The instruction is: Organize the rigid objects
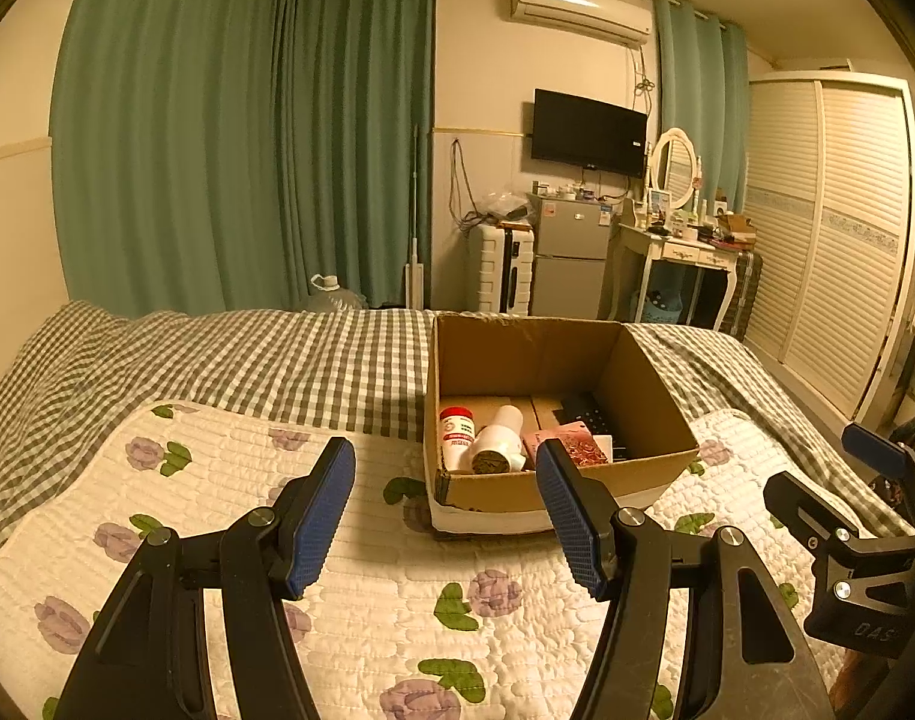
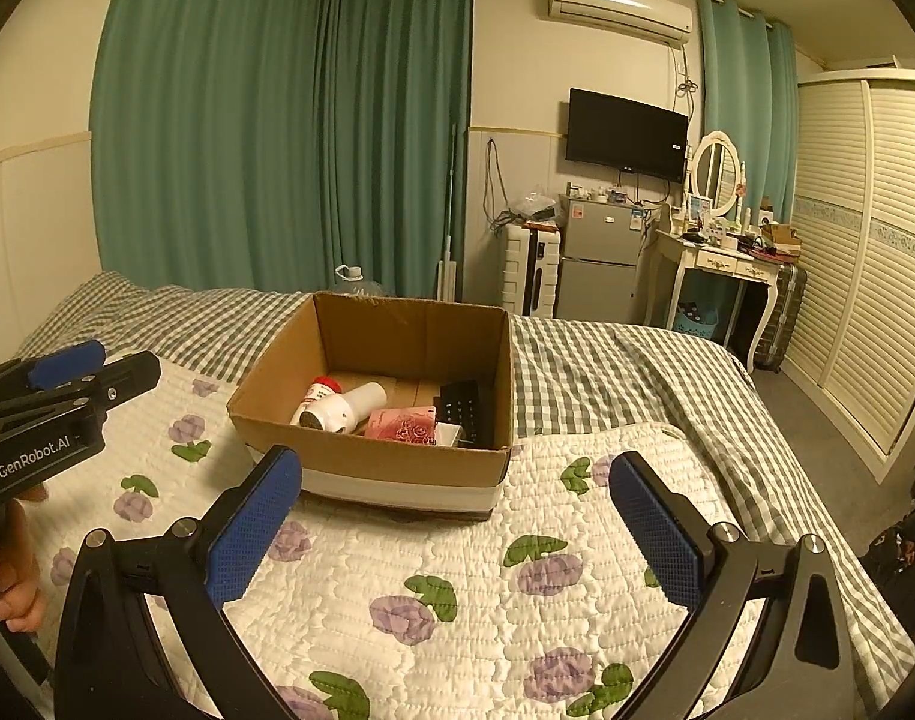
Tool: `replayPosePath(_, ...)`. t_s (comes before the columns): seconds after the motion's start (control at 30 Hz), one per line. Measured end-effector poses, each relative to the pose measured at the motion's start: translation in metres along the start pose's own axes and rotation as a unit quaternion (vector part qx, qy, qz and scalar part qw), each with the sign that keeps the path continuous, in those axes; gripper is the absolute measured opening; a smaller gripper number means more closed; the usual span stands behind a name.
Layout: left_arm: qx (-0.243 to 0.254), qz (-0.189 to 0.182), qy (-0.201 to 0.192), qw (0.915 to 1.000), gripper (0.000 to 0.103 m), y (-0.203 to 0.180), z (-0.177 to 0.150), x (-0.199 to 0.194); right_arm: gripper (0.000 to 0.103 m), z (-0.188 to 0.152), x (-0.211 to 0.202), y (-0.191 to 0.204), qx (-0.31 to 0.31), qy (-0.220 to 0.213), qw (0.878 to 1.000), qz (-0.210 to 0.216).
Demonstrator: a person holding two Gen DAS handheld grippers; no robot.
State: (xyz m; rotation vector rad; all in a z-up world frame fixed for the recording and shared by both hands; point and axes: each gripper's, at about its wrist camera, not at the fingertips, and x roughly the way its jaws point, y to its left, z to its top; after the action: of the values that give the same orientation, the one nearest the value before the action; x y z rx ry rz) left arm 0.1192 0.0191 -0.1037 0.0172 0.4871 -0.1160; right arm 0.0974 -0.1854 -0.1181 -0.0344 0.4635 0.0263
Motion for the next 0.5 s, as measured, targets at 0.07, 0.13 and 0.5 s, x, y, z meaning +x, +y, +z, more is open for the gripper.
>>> replayPosePath(0.07, 0.000, 0.000, 0.000, 1.0000, 0.066, 0.0003, 0.0003, 0.0001, 0.103, 0.0002, -0.0001, 0.0001, 0.000, 0.001, 1.000, 0.000)
replayPosePath(0.13, 0.001, 0.002, -0.001, 1.0000, 0.066, 0.0004, 0.0002, -0.0001, 0.103, -0.0002, 0.0001, 0.0000, 0.000, 0.002, 1.000, 0.000)
replayPosePath(0.5, -0.004, 0.008, -0.002, 1.0000, 0.066, 0.0007, -0.0005, -0.0020, 0.103, -0.0010, 0.0010, 0.0021, 0.001, 0.002, 1.000, 0.000)
